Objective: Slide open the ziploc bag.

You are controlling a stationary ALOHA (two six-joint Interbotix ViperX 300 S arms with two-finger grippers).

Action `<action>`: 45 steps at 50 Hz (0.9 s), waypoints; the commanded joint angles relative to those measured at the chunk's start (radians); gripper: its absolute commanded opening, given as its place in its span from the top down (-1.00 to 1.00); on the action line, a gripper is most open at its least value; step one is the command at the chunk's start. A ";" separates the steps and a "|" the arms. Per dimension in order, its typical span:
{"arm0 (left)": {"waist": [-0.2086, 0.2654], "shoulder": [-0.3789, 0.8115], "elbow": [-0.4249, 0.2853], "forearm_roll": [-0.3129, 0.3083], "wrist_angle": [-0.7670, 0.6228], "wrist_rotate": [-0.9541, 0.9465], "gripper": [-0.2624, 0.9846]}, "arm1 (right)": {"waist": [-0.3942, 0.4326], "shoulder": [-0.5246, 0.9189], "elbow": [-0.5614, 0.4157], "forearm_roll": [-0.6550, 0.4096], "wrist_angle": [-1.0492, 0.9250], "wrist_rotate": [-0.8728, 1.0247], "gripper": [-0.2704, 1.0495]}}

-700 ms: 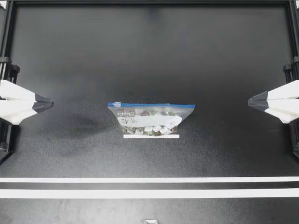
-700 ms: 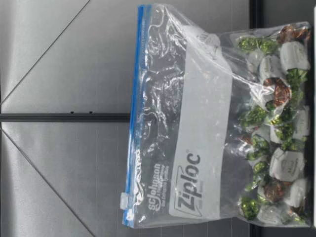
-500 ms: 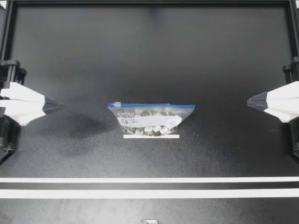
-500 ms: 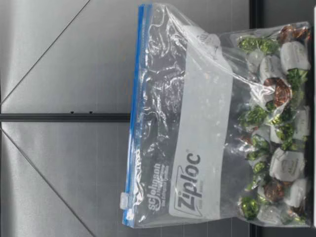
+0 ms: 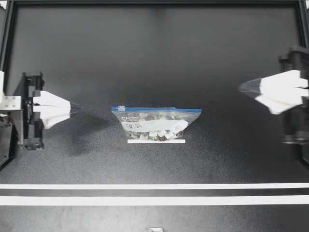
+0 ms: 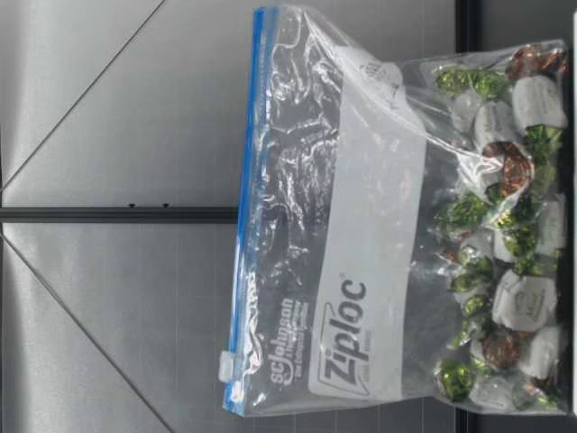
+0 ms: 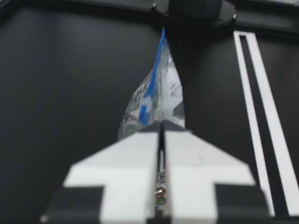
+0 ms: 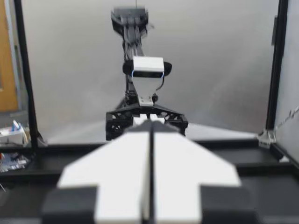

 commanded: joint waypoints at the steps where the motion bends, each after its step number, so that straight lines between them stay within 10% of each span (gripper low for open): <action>1: 0.003 0.060 -0.011 -0.017 -0.072 0.000 0.83 | -0.015 0.084 -0.066 0.000 -0.011 0.000 0.83; 10: 0.003 0.181 -0.020 -0.020 -0.149 0.000 0.68 | -0.032 0.219 -0.149 0.000 -0.011 0.000 0.78; 26: 0.003 0.328 -0.044 -0.021 -0.247 -0.012 -0.15 | -0.046 0.434 -0.298 0.000 -0.003 -0.011 0.21; 45: -0.006 0.465 -0.126 -0.020 -0.305 -0.015 -0.14 | -0.048 0.650 -0.486 -0.003 0.130 -0.014 -0.10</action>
